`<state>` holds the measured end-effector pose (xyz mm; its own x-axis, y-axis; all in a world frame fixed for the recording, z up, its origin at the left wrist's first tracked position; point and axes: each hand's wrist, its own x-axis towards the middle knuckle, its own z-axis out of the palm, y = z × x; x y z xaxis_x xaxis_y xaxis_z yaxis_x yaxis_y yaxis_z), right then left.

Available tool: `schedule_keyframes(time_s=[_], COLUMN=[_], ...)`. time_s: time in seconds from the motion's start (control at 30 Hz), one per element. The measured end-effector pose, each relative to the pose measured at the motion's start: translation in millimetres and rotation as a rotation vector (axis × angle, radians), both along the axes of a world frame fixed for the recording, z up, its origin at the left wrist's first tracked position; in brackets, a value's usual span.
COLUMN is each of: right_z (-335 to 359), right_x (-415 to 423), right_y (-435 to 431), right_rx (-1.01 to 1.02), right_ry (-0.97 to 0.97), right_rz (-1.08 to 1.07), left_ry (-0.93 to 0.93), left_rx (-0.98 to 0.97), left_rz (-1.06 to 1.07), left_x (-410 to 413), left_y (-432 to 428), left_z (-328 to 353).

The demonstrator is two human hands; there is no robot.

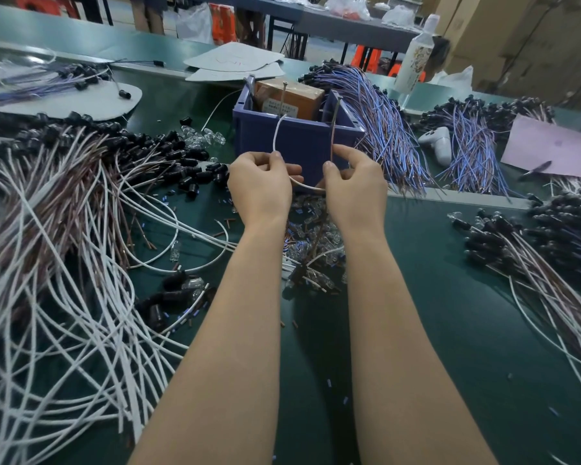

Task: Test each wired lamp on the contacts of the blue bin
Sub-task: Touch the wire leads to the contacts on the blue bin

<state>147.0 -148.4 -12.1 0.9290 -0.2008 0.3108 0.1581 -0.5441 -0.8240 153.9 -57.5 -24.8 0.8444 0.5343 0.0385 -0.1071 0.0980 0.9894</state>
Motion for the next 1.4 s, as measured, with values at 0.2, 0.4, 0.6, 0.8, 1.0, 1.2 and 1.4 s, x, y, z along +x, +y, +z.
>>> schedule_keyframes(time_s=[0.2, 0.4, 0.6, 0.8, 1.0, 1.2, 1.4], right_z=[-2, -1, 1, 3, 3, 4, 3], right_x=[1, 2, 6, 5, 3, 1, 1], right_y=[0, -2, -12, -21, -26, -26, -24], right_rx=[0.007, 0.099, 0.562, 0.825, 0.721, 0.560, 0.454], right_ry=[-0.011, -0.104, -0.122, -0.138, -0.160, -0.177, -0.195], right_rz=[-0.004, -0.065, -0.003, 0.160, 0.249, 0.254, 0.223], left_ry=[0.007, -0.016, 0.046, 0.074, 0.103, 0.132, 0.122], left_rx=[-0.179, -0.068, 0.179, 0.217, 0.182, 0.221, 0.276], left_rz=[0.008, -0.200, -0.419, -0.465, -0.442, -0.445, -0.444], left_x=[-2, -10, -14, -15, -17, -19, -19], left_y=[3, 0, 0, 3, 2, 2, 3], left_z=[1, 12, 17, 16, 18, 19, 19])
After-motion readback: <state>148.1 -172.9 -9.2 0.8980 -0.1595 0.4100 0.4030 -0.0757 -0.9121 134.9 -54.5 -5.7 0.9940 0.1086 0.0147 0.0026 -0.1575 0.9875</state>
